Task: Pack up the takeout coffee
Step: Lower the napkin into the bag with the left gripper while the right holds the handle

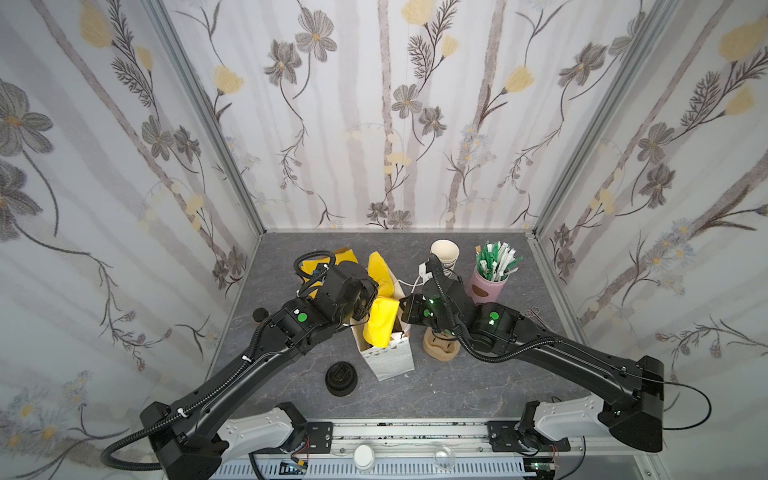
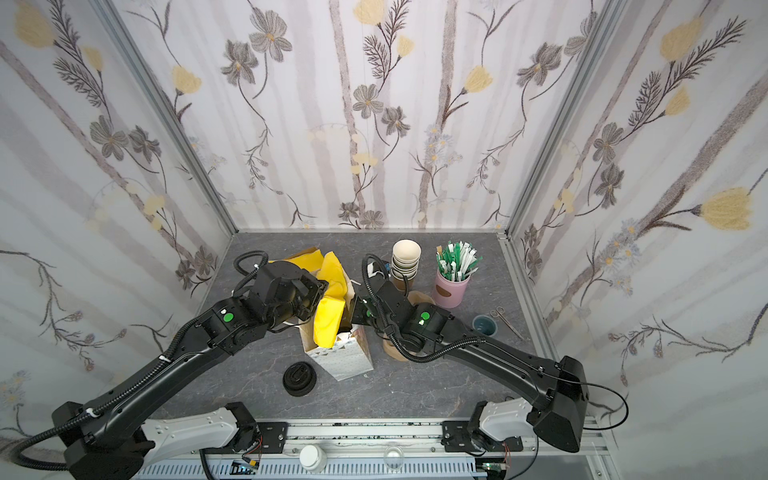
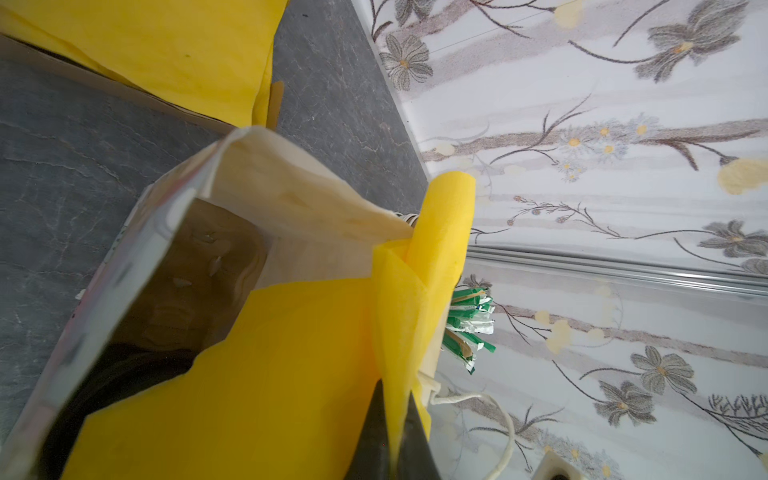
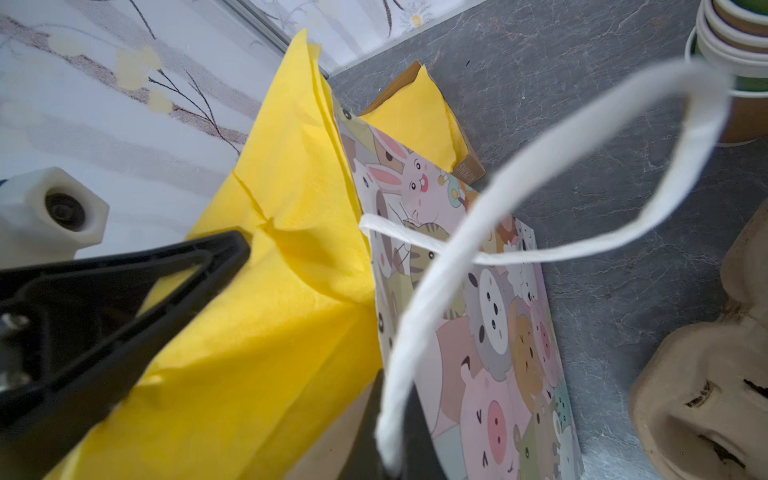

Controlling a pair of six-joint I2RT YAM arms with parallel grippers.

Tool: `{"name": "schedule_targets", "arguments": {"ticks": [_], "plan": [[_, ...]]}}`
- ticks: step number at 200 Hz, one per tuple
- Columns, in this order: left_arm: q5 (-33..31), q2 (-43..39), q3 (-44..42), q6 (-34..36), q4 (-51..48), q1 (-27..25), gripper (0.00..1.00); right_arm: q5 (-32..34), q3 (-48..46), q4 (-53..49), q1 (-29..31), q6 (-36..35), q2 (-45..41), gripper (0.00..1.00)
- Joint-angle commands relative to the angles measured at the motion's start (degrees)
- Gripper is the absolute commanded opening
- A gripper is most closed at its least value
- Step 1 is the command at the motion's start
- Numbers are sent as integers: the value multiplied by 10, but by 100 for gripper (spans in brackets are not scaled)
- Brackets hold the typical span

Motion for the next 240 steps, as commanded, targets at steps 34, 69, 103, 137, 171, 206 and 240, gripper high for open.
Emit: {"name": "schedule_targets", "arguments": {"ticks": [34,69,103,137,171,206,240], "plan": [[26,52,26,53,-57,11,0,3,1,45,1,-4,0,0],[2,65,33,87,-79,15,0,6,3,45,1,-7,-2,0],[-52,68,50,150,-108,16,0,13,1,42,1,-7,-6,0],[-100,99,85,223,-131,16,0,8,1,48,4,-6,-1,0],[-117,125,96,283,-148,15,0,8,4,49,9,-2,5,0],[-73,158,116,346,-152,15,0,5,7,54,11,1,11,0],[-39,196,127,353,-150,15,3,8,10,53,11,0,13,0]]}}
